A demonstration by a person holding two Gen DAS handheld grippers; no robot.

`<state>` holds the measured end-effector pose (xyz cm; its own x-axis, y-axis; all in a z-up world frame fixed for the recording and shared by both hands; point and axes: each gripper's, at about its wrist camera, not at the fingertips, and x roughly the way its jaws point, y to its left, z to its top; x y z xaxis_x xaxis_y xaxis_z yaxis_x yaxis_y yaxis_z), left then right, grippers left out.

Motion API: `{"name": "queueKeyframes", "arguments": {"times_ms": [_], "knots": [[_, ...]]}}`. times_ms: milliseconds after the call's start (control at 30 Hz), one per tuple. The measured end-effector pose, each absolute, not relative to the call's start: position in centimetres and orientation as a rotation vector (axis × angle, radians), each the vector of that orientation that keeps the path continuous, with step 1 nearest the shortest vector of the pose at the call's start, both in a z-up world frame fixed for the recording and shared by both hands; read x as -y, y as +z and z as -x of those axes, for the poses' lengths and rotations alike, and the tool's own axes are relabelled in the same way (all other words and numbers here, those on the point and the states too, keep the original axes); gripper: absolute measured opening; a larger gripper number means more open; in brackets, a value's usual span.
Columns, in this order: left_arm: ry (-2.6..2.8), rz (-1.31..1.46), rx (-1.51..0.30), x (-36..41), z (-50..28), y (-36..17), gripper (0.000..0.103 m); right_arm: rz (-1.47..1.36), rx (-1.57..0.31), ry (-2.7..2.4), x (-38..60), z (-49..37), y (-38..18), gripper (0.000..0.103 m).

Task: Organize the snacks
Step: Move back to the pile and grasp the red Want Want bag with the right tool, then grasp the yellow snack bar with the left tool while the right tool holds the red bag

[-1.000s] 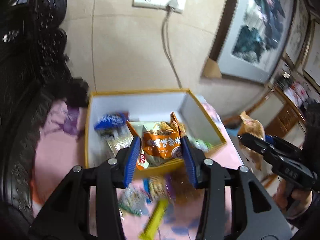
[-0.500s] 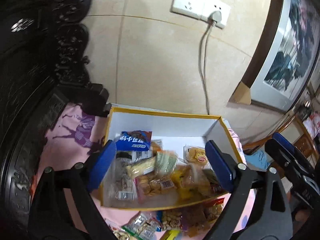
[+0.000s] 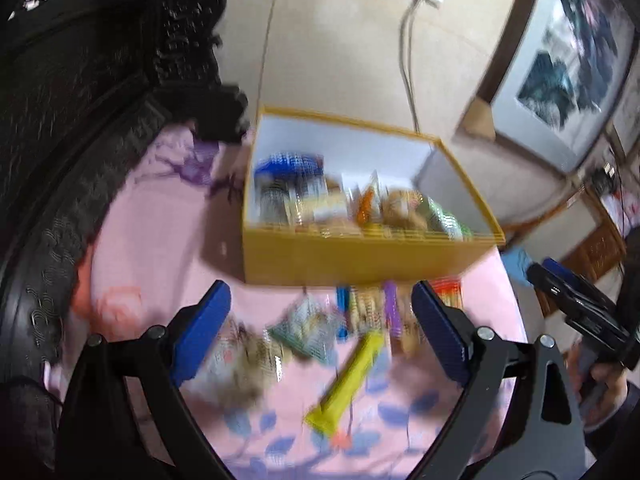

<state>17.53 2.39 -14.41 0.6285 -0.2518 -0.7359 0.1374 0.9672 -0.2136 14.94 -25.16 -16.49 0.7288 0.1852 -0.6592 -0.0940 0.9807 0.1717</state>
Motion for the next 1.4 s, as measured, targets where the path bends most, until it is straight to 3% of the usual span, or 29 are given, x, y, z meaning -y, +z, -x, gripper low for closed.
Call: {"name": "queueKeyframes", "arguments": {"times_ms": [200, 667, 733, 767, 833, 1233, 1400], "knots": [[-0.246, 0.178, -0.935, -1.8, -14.3, -16.3, 0.093, -0.124, -0.848, 0.125, 24.8, -15.7, -21.2, 0.071], [-0.21, 0.211, -0.96, -3.1, -13.5, -16.6, 0.093, -0.033, -1.042, 0.071, 22.1, -22.8, -28.7, 0.07], [-0.203, 0.213, -0.965, -3.4, -13.6, -16.8, 0.093, 0.037, -1.022, 0.061, 21.5, -22.4, -28.8, 0.062], [-0.201, 0.212, -0.966, -3.4, -13.6, -16.8, 0.093, 0.05, -1.015, 0.07, 21.4, -22.1, -28.7, 0.051], [-0.201, 0.208, -0.969, -3.4, -13.9, -17.0, 0.093, 0.047, -1.025, 0.078, 21.6, -21.4, -28.5, 0.045], [-0.406, 0.001, -0.992, 3.0, -16.2, -20.6, 0.093, -0.06, -1.084, 0.089, 23.8, -11.6, -27.9, 0.043], [-0.463, -0.097, -1.086, 5.7, -17.0, -24.7, 0.076, -0.045, -1.086, 0.072, 23.1, -10.2, -27.7, 0.044]]}}
